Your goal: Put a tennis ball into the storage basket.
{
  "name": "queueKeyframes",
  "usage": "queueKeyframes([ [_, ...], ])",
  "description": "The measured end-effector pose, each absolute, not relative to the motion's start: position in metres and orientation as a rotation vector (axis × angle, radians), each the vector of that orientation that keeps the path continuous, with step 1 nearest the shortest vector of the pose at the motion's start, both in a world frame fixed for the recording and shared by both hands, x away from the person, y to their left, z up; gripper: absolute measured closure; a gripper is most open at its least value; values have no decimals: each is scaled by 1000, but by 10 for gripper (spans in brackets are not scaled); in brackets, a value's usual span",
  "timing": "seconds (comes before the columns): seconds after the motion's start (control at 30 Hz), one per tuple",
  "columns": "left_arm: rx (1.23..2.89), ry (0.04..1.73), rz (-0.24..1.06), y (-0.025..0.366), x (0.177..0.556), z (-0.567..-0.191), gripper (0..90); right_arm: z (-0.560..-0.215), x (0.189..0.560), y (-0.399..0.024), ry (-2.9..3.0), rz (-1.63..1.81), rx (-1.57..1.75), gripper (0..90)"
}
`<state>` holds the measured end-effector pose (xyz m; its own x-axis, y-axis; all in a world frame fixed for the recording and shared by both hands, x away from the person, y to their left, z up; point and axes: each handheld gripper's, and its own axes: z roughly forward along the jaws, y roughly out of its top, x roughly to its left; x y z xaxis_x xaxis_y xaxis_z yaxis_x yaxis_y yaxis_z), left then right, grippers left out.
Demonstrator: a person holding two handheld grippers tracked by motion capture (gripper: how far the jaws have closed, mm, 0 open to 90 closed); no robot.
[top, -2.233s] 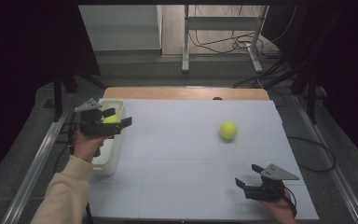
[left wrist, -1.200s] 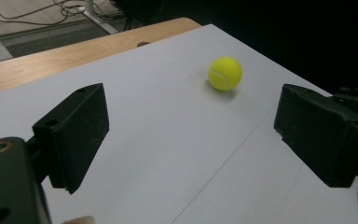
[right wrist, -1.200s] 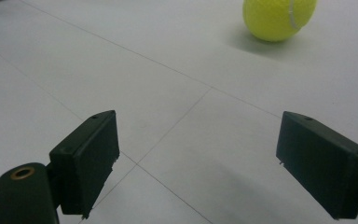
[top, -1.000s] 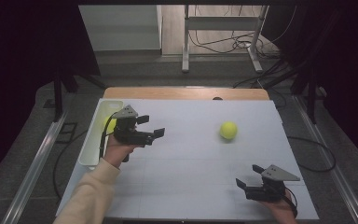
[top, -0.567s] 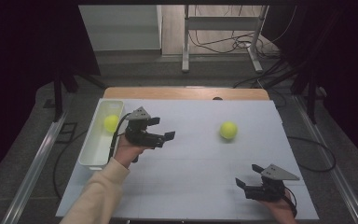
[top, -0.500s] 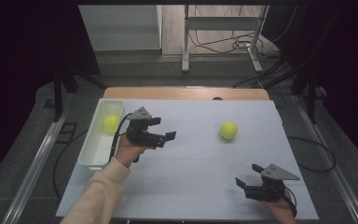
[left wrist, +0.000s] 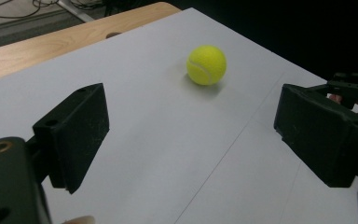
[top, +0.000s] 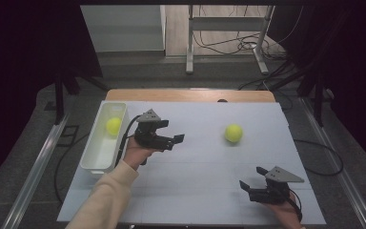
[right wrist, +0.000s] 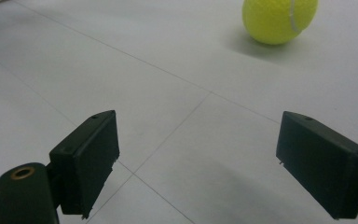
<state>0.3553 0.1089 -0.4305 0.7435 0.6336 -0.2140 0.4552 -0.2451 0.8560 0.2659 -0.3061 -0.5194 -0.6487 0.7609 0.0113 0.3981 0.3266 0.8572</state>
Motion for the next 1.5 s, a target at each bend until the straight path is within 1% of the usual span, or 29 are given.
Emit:
queueKeyframes([
  [0.2,1912,848,207,101,361,-435,109,-519,266,-306,2200,1254,1026,138],
  [0.4,1946,844,203,83,373,-439,110,-519,264,-307,2197,1251,1027,138],
  [0.8,1987,821,185,54,385,-444,109,-519,264,-308,2198,1257,1029,138],
  [1.5,2026,830,166,25,402,-458,109,-519,265,-309,2198,1265,1030,138],
])
